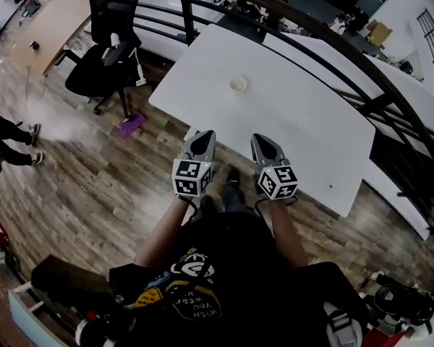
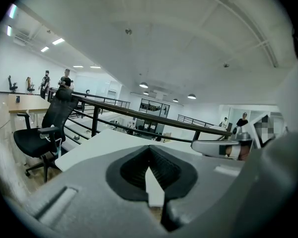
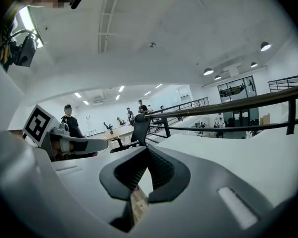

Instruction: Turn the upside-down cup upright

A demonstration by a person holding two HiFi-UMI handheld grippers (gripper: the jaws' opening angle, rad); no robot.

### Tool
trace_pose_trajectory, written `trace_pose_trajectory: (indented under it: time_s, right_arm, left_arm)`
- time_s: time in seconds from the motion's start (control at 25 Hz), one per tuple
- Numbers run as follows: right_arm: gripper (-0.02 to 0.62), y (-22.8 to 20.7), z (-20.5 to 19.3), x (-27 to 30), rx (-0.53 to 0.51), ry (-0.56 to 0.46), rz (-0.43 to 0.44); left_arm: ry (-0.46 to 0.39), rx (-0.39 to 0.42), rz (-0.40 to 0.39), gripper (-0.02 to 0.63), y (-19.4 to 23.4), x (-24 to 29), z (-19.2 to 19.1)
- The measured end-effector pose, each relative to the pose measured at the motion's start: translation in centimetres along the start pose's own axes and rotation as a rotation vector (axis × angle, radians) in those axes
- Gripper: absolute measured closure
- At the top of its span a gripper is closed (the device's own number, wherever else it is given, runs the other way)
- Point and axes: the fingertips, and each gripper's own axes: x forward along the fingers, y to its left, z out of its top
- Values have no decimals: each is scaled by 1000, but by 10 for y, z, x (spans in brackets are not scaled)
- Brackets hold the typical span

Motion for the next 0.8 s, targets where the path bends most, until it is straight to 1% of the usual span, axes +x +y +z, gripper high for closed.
trace_pose_trajectory:
  time_s: [0.2, 0.36, 0.48, 0.52, 0.64, 0.8]
  right_arm:
    - [597, 17, -2, -30, -7, -12, -44]
    - [597, 29, -20, -45, -18, 22, -54]
    - [597, 34, -27, -52, -17, 46, -48]
    - [597, 35, -26, -56, -12, 44, -45]
    - [597, 32, -20, -66, -20, 25, -51]
    - [597, 22, -14, -79, 5, 4, -61]
  left_arm:
    - [-5, 31, -7, 601, -18, -34, -3]
    - [-4, 25, -11, 601, -27, -41, -14]
    - [14, -4, 1, 601, -33, -41, -24]
    - [14, -4, 1, 601, -37, -42, -25]
    - [22, 43, -6, 601, -52, -44, -28]
    - [24, 5, -20, 600, -63, -48, -28]
